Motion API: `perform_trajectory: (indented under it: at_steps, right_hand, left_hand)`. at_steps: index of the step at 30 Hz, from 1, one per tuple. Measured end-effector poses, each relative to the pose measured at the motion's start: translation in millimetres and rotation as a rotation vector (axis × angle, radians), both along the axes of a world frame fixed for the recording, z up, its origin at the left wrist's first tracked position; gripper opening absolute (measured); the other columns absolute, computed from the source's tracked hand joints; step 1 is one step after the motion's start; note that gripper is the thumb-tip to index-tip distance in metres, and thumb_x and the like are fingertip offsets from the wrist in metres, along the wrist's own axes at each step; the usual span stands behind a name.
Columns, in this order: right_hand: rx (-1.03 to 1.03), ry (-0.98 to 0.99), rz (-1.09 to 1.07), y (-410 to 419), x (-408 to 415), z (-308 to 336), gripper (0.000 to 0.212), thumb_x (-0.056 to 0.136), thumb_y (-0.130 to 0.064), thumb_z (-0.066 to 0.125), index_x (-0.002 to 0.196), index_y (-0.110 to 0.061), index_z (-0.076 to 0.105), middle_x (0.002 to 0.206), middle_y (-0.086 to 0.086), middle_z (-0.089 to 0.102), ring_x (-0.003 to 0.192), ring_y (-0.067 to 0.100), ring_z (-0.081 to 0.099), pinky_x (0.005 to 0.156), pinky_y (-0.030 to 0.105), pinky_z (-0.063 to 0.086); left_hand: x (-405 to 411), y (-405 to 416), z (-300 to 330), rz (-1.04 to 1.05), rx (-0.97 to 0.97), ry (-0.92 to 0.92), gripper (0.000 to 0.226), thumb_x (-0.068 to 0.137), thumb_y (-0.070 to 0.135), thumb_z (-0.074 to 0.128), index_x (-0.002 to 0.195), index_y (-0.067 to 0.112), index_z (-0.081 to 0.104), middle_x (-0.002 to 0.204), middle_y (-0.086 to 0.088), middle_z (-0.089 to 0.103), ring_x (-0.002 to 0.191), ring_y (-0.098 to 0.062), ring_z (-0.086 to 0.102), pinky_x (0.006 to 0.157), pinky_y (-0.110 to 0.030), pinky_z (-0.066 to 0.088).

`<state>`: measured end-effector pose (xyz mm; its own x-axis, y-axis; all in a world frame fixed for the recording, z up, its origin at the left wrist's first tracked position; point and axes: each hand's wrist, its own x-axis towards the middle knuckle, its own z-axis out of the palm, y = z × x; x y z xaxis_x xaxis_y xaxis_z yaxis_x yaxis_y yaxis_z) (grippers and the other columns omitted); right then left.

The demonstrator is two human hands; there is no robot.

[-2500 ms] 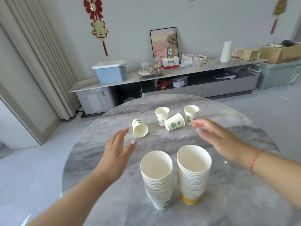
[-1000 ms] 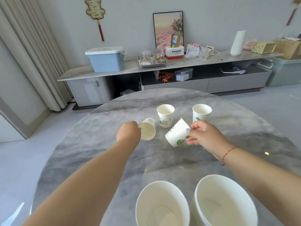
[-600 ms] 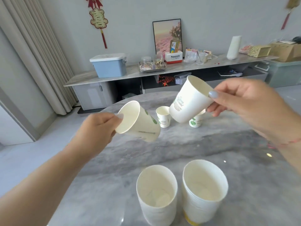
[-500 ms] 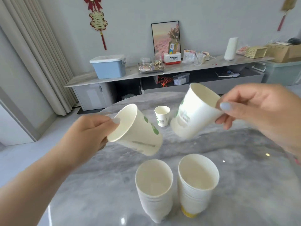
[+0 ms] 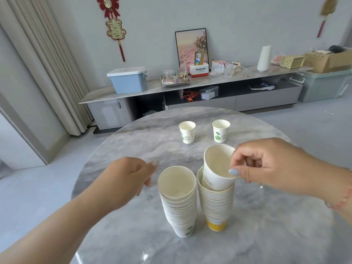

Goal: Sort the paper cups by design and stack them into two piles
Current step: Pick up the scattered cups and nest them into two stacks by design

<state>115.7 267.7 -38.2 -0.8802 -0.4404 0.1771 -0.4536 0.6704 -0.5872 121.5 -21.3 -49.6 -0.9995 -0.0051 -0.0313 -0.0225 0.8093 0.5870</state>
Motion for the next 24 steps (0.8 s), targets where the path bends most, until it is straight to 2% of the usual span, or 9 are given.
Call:
perform_trajectory:
  at_steps: [3,8,10,12,15,17,19,22,24]
  right_hand:
    - [-0.048,-0.039,0.013,1,0,0,0.027,0.069,-0.055,0.061,0.074,-0.028,0.064,0.066,0.002,0.067,0.058,0.013,0.062,0.052,0.024,0.050]
    - [-0.175,-0.041,-0.033,2,-8,-1,0.040,0.072,-0.066,0.056,0.085,-0.029,0.067,0.060,0.017,0.062,0.047,0.009,0.061,0.047,0.019,0.046]
    - [-0.270,-0.040,-0.113,3,-23,-4,0.035,0.076,-0.059,0.061,0.081,-0.025,0.068,0.056,0.010,0.063,0.042,0.006,0.055,0.045,0.019,0.045]
    - [-0.307,-0.057,-0.186,3,-47,-11,0.021,0.084,-0.039,0.063,0.080,-0.018,0.067,0.056,-0.007,0.066,0.039,0.004,0.053,0.045,0.020,0.045]
    - [-0.223,-0.073,-0.299,7,-94,-34,0.014,0.087,-0.026,0.061,0.081,-0.014,0.065,0.060,-0.008,0.063,0.039,0.001,0.055,0.048,0.023,0.047]
    - [-0.147,-0.101,-0.363,10,-126,-54,0.014,0.086,-0.027,0.061,0.082,-0.015,0.064,0.071,-0.010,0.062,0.051,0.005,0.062,0.053,0.029,0.052]
    - [-0.084,-0.104,-0.408,13,-157,-73,0.012,0.085,-0.028,0.061,0.082,-0.016,0.063,0.079,-0.009,0.063,0.069,0.018,0.067,0.064,0.034,0.055]
    - [-0.041,-0.086,-0.470,12,-194,-91,0.012,0.085,-0.027,0.060,0.095,-0.020,0.063,0.100,-0.002,0.066,0.087,0.022,0.062,0.071,0.027,0.047]
    - [0.018,-0.085,-0.500,10,-217,-102,0.031,0.086,-0.025,0.059,0.116,-0.017,0.059,0.123,0.004,0.060,0.106,0.024,0.058,0.085,0.029,0.043]
  left_hand:
    - [-3,-3,-4,-0.009,-0.008,0.005,0.053,0.091,0.053,0.043,0.053,0.017,0.055,0.043,0.002,0.051,0.034,-0.005,0.041,0.052,-0.027,0.043]
    - [-17,-3,-11,0.016,0.062,0.033,0.050,0.092,0.051,0.042,0.063,0.015,0.062,0.047,0.002,0.055,0.039,-0.007,0.046,0.049,-0.024,0.041]
    - [-32,-3,-16,0.015,0.078,0.043,0.046,0.092,0.049,0.043,0.068,0.016,0.064,0.052,0.003,0.058,0.043,-0.009,0.049,0.048,-0.023,0.039]
    - [-54,-3,-24,-0.020,0.067,0.049,0.040,0.091,0.048,0.046,0.075,0.018,0.066,0.063,0.005,0.063,0.054,-0.014,0.057,0.053,-0.028,0.046]
    - [-100,-1,-44,-0.083,-0.078,0.103,0.032,0.091,0.046,0.048,0.096,0.020,0.066,0.105,0.002,0.062,0.083,-0.017,0.061,0.079,-0.033,0.049]
    - [-132,3,-58,-0.172,-0.170,0.127,0.035,0.092,0.044,0.048,0.116,0.020,0.060,0.134,0.002,0.045,0.097,-0.017,0.059,0.091,-0.031,0.044]
    - [-161,11,-71,-0.242,-0.263,0.121,0.047,0.094,0.042,0.046,0.134,0.020,0.045,0.150,0.004,0.028,0.118,-0.020,0.052,0.102,-0.034,0.039]
    - [-194,26,-85,-0.298,-0.303,0.113,0.057,0.095,0.037,0.045,0.145,0.017,0.027,0.155,0.003,0.022,0.133,-0.023,0.039,0.109,-0.037,0.034]
    - [-216,35,-91,-0.312,-0.284,0.095,0.058,0.096,0.033,0.045,0.147,0.017,0.023,0.155,0.003,0.021,0.131,-0.022,0.042,0.106,-0.038,0.037]
